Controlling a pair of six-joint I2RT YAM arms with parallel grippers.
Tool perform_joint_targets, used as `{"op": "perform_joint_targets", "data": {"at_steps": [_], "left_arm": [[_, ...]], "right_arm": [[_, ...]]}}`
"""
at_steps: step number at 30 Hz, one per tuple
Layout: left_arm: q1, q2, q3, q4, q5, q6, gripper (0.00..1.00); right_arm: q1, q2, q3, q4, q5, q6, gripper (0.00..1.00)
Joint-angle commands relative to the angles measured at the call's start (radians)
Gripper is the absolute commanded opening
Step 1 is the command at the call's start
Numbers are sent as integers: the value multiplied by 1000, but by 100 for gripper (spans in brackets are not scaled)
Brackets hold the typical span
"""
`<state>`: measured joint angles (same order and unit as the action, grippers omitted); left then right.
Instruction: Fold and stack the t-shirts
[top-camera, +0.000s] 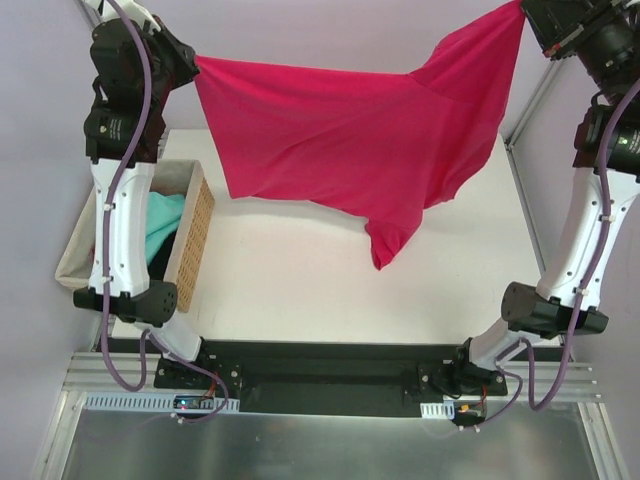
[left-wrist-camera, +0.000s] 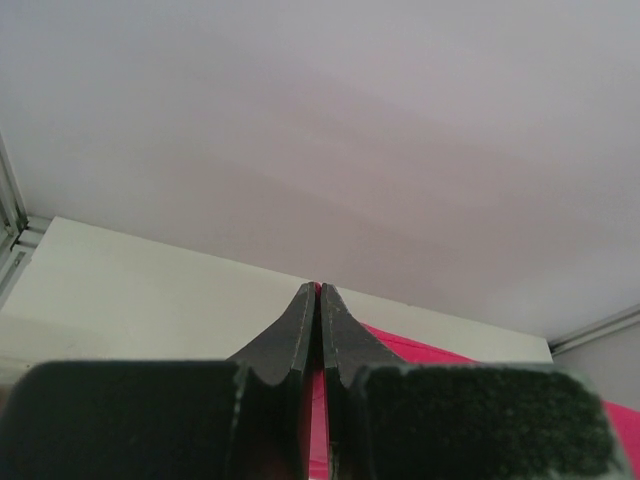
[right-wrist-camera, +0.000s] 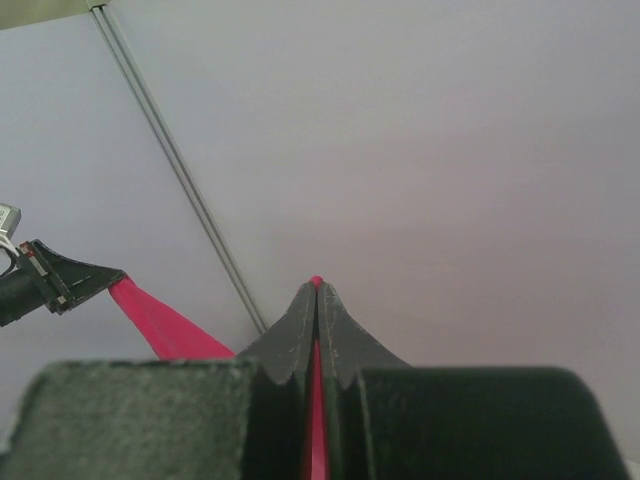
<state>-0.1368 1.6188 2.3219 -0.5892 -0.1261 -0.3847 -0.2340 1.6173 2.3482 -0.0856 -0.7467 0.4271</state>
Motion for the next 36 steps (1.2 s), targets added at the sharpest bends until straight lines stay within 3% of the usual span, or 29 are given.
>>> {"op": "perform_joint_targets", "data": {"at_steps": [1, 10, 17, 29, 36], "left_arm": [[22, 76, 120, 40, 23, -14, 0], [49, 203, 211, 146, 85, -29, 0], [52, 168, 211, 170, 169, -37, 0], [52, -140, -143, 169, 198, -5, 0], [52, -215, -222, 166, 178, 12, 0]], "right_arm": [[-5, 44, 85, 138, -10, 21, 0], [5, 98, 103, 170, 3, -1, 0], [7, 47, 88, 144, 3, -16, 0], [-4, -218, -163, -8, -26, -97, 0], [-5, -272, -245, -19, -45, -91, 1]]}}
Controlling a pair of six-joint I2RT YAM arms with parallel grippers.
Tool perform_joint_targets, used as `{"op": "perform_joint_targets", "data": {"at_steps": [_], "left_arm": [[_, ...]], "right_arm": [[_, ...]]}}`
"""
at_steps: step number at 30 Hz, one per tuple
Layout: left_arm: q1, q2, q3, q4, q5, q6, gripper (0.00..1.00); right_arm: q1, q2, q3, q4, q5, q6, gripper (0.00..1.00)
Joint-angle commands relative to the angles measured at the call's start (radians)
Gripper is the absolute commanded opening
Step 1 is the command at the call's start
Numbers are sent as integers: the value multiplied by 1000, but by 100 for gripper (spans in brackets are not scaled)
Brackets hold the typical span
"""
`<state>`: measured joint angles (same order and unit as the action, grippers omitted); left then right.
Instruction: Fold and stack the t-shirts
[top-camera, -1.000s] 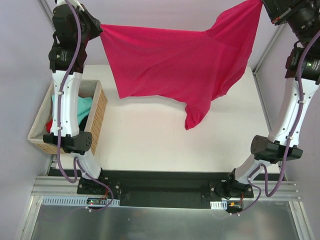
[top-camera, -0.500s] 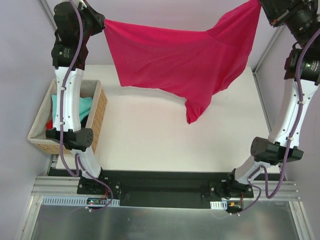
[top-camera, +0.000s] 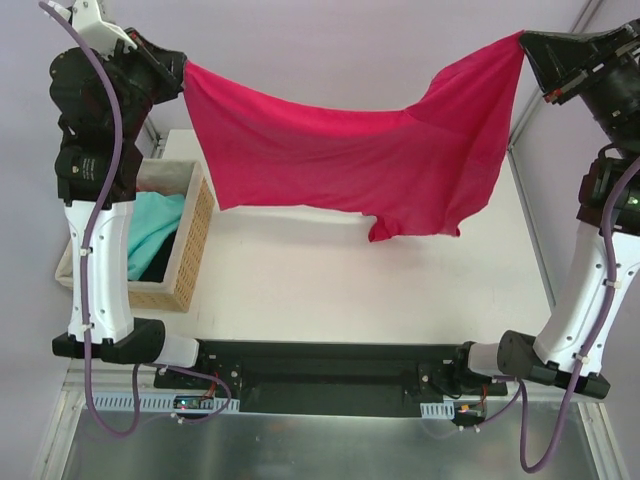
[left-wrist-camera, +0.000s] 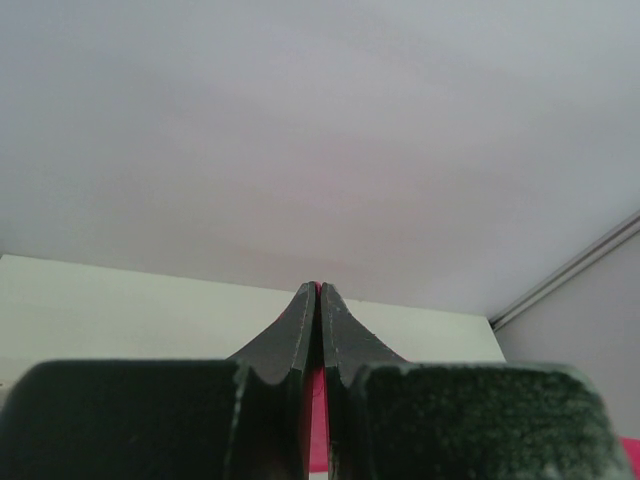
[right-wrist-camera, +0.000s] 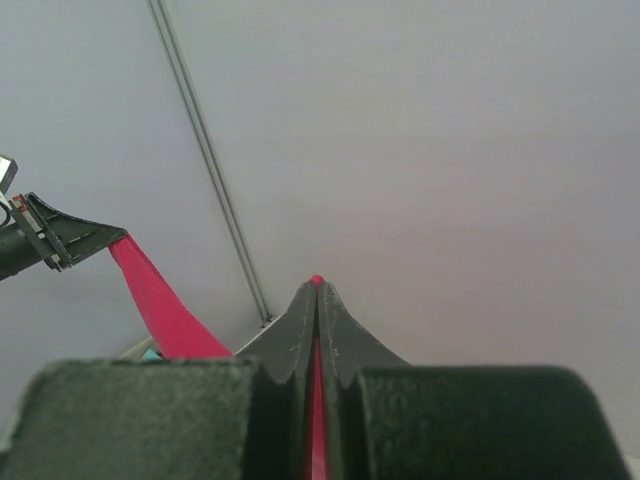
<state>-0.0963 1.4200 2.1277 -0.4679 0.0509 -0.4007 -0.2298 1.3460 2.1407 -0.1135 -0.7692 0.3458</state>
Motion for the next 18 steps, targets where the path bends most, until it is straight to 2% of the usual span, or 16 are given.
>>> {"op": "perform_joint_targets", "data": {"at_steps": [1, 5, 10, 16, 18], "left_arm": [[12, -16, -32, 43, 1, 28, 0], [12, 0, -54, 41, -5, 28, 0], [13, 103, -35, 43, -10, 23, 0], [12, 342, 135, 43, 10, -7, 0], [12, 458, 263, 48, 24, -27, 0]], "right_arm": [[-9, -1, -44, 9, -22, -10, 0], [-9, 16, -65, 11, -30, -16, 0], [-8, 88, -85, 23, -33, -22, 0], [4, 283, 4, 31, -10, -66, 0], [20, 339, 88, 32, 20, -90, 0]]}}
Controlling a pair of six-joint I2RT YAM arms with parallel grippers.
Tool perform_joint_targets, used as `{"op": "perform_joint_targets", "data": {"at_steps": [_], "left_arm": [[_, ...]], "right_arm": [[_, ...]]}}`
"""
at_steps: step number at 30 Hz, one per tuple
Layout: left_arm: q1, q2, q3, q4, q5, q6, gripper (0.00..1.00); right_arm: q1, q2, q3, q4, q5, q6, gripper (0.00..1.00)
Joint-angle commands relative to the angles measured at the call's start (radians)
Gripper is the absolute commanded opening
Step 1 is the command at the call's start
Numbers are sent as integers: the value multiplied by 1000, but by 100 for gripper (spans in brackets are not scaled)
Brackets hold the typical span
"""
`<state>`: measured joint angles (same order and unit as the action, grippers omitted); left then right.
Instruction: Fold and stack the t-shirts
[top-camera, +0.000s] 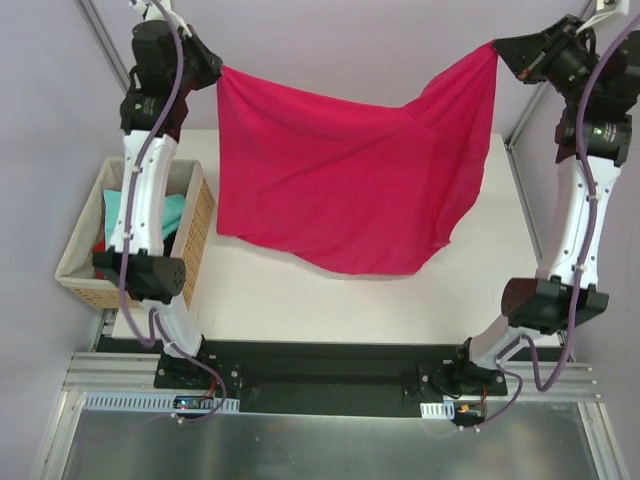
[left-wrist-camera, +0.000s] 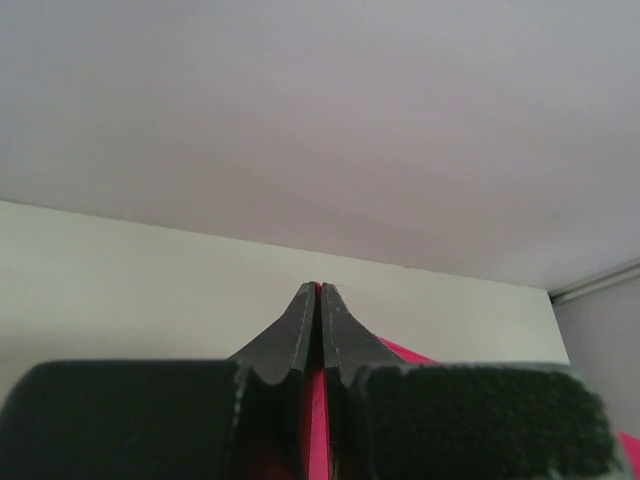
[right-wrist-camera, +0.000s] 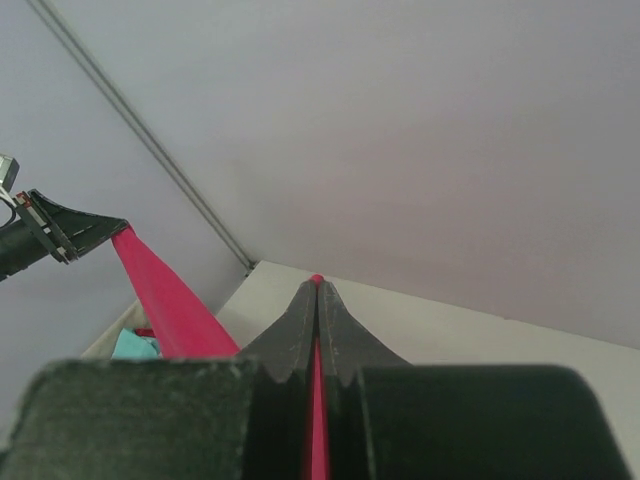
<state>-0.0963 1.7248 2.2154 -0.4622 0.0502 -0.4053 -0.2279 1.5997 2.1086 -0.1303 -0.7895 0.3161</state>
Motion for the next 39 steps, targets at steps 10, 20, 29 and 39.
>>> {"op": "perform_joint_targets", "data": {"at_steps": [10, 20, 29, 39], "left_arm": [[20, 216, 369, 315, 82, -100, 0], [20, -213, -165, 324, 145, 6, 0], [18, -614, -1077, 453, 255, 120, 0], [-31, -846, -1594, 418, 271, -4, 0]], "right_arm": [[9, 185, 357, 225, 124, 20, 0], [6, -265, -124, 156, -13, -181, 0], [7, -693, -887, -199, -120, -513, 0], [105, -863, -1345, -504, 33, -466, 0]]}}
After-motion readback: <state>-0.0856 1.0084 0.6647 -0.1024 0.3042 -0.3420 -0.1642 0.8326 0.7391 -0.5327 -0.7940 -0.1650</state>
